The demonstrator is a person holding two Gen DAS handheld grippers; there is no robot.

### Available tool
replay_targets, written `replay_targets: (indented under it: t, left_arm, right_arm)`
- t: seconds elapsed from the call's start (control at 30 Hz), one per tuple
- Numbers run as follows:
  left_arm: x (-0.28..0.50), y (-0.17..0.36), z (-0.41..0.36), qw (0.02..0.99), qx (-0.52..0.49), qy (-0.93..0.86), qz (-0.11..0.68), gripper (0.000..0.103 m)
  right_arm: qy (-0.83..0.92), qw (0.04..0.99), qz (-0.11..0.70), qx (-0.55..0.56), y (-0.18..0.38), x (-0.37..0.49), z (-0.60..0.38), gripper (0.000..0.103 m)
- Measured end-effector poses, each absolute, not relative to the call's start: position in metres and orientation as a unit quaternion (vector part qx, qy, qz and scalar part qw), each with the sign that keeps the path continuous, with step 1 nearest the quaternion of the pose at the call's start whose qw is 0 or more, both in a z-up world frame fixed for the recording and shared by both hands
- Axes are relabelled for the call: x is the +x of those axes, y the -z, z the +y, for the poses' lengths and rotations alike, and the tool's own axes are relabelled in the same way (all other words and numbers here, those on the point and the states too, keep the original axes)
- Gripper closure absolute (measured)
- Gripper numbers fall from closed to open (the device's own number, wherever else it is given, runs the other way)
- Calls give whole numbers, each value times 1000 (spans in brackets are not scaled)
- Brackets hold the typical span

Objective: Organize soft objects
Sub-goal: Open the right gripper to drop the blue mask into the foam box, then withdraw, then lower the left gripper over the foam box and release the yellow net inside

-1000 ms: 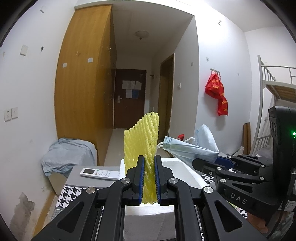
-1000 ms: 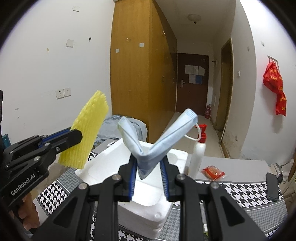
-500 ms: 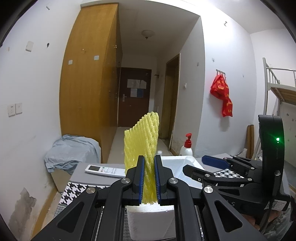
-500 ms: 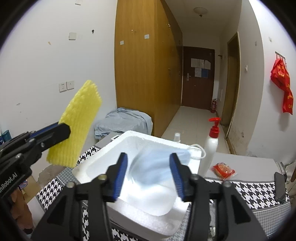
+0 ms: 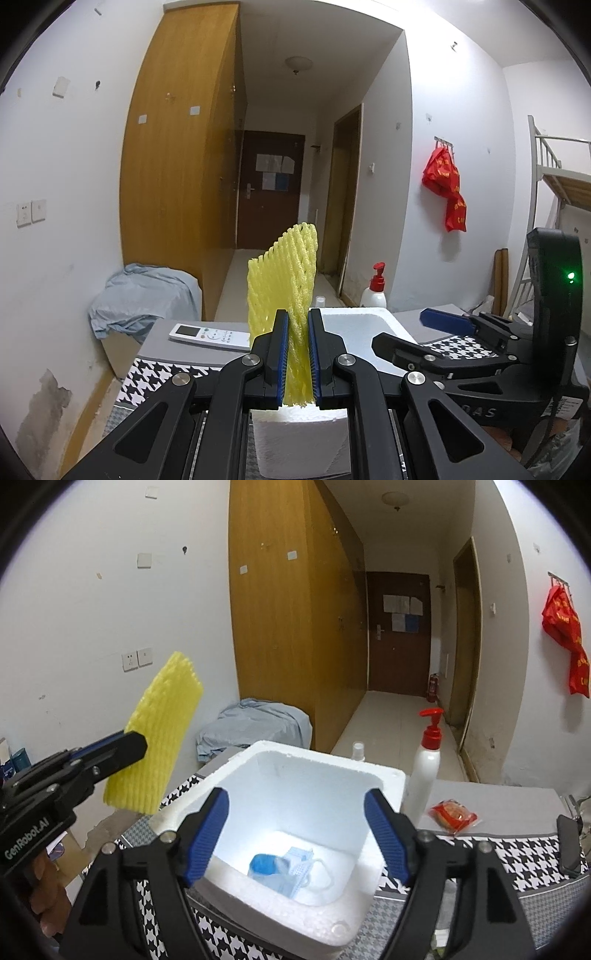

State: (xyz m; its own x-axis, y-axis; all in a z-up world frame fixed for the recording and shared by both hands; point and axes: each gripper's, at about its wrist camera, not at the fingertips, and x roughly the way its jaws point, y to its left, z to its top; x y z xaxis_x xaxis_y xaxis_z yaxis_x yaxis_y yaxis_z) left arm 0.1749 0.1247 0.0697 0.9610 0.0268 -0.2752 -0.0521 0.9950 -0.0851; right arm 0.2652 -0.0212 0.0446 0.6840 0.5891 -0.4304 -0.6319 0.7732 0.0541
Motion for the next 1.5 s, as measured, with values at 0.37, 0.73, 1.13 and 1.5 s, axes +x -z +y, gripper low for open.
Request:
replay_targets:
  t: [0.37, 0.73, 1.13, 1.5]
  left_arm:
    - [181, -67, 123, 989, -39, -7, 144, 92]
    - [193, -64, 113, 988, -36, 11, 153, 92]
    - [209, -58, 93, 984, -30, 32, 171, 92]
    - [230, -47, 85, 980, -32, 22, 195, 60]
  right_arm:
    - [-329, 923, 198, -36, -47, 258, -36, 11]
    - [-315, 930, 186, -36, -46, 254, -55, 8]
    - [-294, 939, 174, -37, -44, 244, -83, 8]
    - [-269, 946, 177, -23, -39, 243, -109, 8]
